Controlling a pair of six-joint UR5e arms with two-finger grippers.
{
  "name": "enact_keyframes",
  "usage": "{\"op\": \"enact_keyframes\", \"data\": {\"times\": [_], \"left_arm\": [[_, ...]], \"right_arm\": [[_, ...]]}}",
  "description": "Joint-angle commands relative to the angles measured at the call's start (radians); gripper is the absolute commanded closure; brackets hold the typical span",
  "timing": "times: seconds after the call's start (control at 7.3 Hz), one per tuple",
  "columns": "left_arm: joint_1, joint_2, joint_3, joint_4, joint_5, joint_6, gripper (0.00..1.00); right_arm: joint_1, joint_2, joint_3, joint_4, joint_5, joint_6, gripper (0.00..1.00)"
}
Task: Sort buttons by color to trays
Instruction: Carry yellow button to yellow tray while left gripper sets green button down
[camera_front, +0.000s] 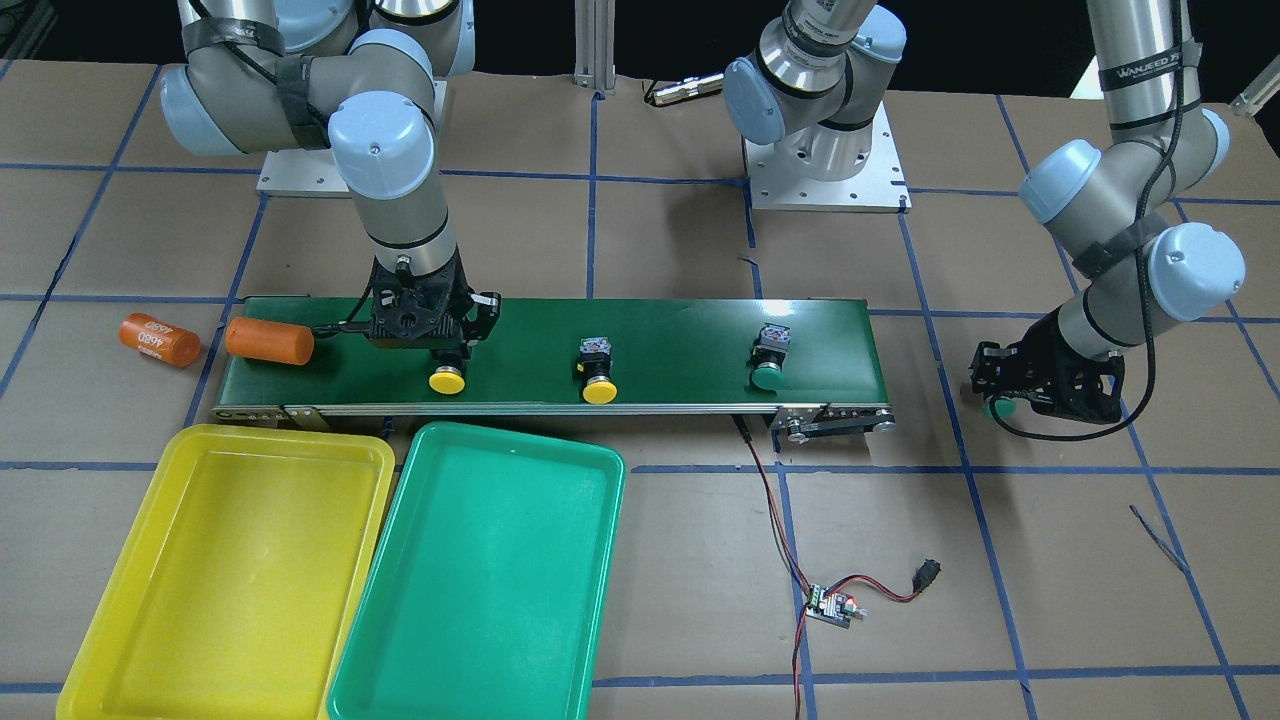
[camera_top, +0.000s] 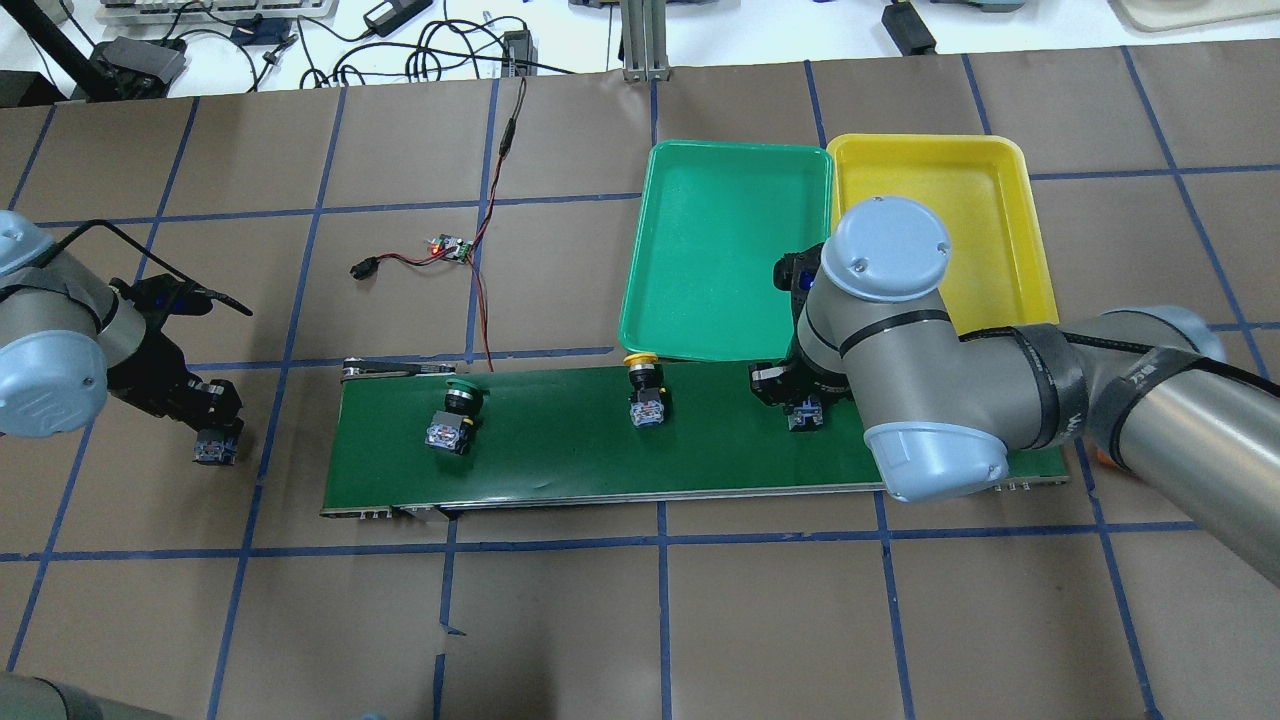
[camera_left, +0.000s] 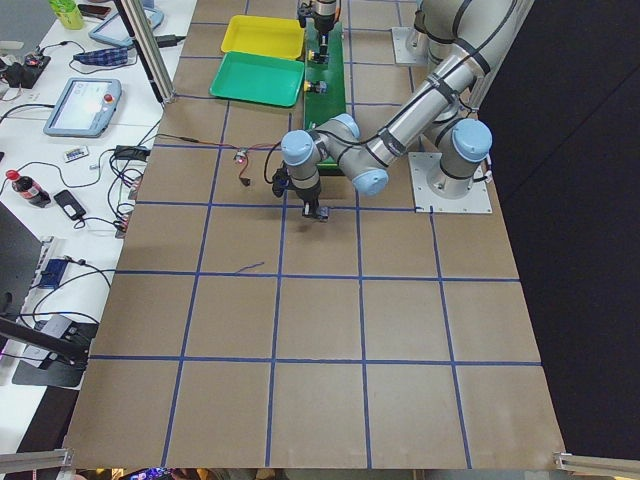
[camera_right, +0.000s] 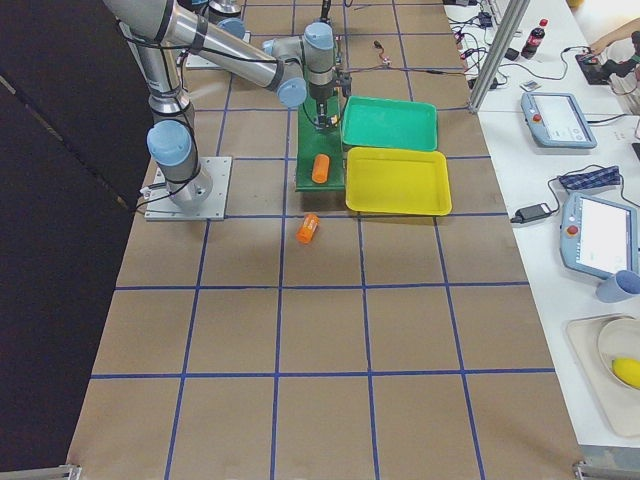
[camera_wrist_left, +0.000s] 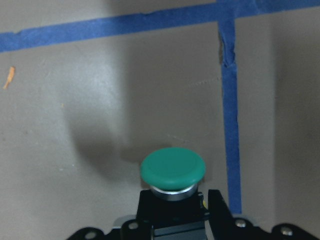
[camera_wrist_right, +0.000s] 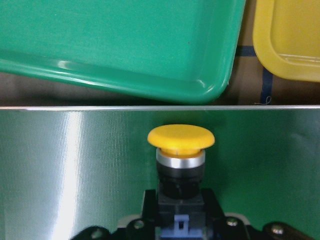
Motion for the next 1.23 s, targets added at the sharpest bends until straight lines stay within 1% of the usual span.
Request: {"op": "enact_keyframes", "data": {"times": [0.0, 0.14, 0.27, 0.41, 0.55, 0.69, 0.82, 0.96, 1.1], "left_arm": [[-0.131, 0.03, 0.168, -0.188, -0.002, -0.195, 1.0], [-0.244, 0.046, 0.218, -0.253, -0.005, -0.294, 1.0], [-0.348, 0.055, 0.214, -0.273, -0.017, -0.391, 1.0], [-0.41, 0.056, 0.186, -0.273, -0.046, -0.442, 1.0], [-0.444, 0.063, 0.143, -0.269, -0.048, -0.527, 1.0], [-0.46, 0.07, 0.09, -0.26, -0.048, -0.536, 1.0], [-0.461, 0.082, 0.063, -0.252, -0.045, -0.522, 1.0], [-0.463, 0.083, 0.063, -0.244, -0.063, -0.54, 0.58], [-0.461, 0.083, 0.05, -0.244, -0.122, -0.559, 0.01]], "right_arm": [[-0.049, 0.0, -0.098, 0.036, -0.004, -0.005, 0.73], [-0.117, 0.006, -0.179, 0.119, -0.014, -0.043, 0.73], [-0.203, 0.03, -0.23, 0.144, -0.014, -0.175, 0.72], [-0.295, 0.063, -0.253, 0.143, -0.012, -0.272, 0.72], [-0.384, 0.09, -0.257, 0.137, -0.009, -0.343, 0.71], [-0.438, 0.139, -0.255, 0.134, 0.002, -0.45, 0.7], [-0.483, 0.2, -0.245, 0.082, 0.002, -0.547, 0.7], [-0.524, 0.245, -0.243, 0.03, 0.017, -0.604, 0.59], [-0.532, 0.265, -0.243, -0.009, 0.043, -0.648, 0.41]]}}
